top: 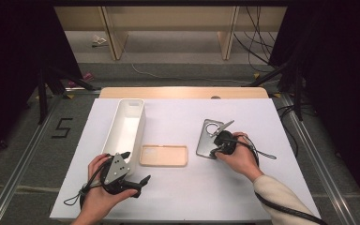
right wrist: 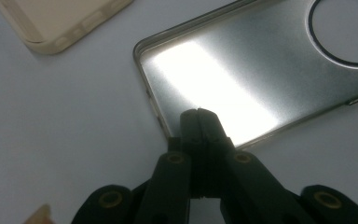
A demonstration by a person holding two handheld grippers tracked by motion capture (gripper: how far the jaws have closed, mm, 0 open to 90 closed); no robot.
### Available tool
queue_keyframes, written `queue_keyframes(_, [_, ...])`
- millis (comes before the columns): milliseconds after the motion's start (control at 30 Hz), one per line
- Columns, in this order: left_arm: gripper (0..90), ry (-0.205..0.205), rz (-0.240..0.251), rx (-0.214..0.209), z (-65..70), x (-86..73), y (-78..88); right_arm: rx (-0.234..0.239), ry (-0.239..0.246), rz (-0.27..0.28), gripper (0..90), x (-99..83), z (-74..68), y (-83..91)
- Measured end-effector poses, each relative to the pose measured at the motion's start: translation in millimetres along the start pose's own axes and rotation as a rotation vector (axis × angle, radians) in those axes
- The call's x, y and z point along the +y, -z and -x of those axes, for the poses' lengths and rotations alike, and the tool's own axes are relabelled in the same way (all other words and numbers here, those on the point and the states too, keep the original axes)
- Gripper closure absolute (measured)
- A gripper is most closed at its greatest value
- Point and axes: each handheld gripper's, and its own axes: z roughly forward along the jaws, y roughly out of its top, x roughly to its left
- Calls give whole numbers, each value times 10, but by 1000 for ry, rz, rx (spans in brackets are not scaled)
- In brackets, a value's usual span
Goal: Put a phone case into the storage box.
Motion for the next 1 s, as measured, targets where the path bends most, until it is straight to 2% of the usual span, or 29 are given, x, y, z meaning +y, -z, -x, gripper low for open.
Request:
queue_keyframes(433, [0, -2, -2, -2, 5, -2, -7, -15, -30, -11, 900, -113, 135, 80])
queue_keyframes(667, [0, -2, -2, -3, 5, -3, -7, -16, -26, -8, 898, -108, 125, 85])
queue_keyframes(733, [0, -1, -1, -3, 5, -4, -7, -19, -19, -5, 869, -101, 121, 94])
queue_keyframes(767, [0, -1, -1, -4, 5, -4, -8, -34, 25, 4, 818, -62, 93, 136])
queue_keyframes(800, [0, -1, -1, -4, 5, -4, -8, -34, 25, 4, 818, -62, 93, 136])
queue_keyframes(833, [0, -2, -2, -5, 6, -5, -10, -62, 102, 9, 754, -7, 57, 187])
queue_keyframes(867, [0, -3, -4, -5, 6, -5, -12, -70, 142, 4, 711, 18, 39, 208])
queue_keyframes(900, [0, -3, -4, -5, 7, -5, -13, -86, 209, -10, 655, 51, 12, 232])
queue_keyframes(967, [0, -4, -4, -5, 10, -5, -16, -121, 372, -62, 570, 114, -51, 248])
queue_keyframes(1000, [0, -4, -4, -5, 10, -5, -16, -132, 419, -81, 554, 130, -69, 247])
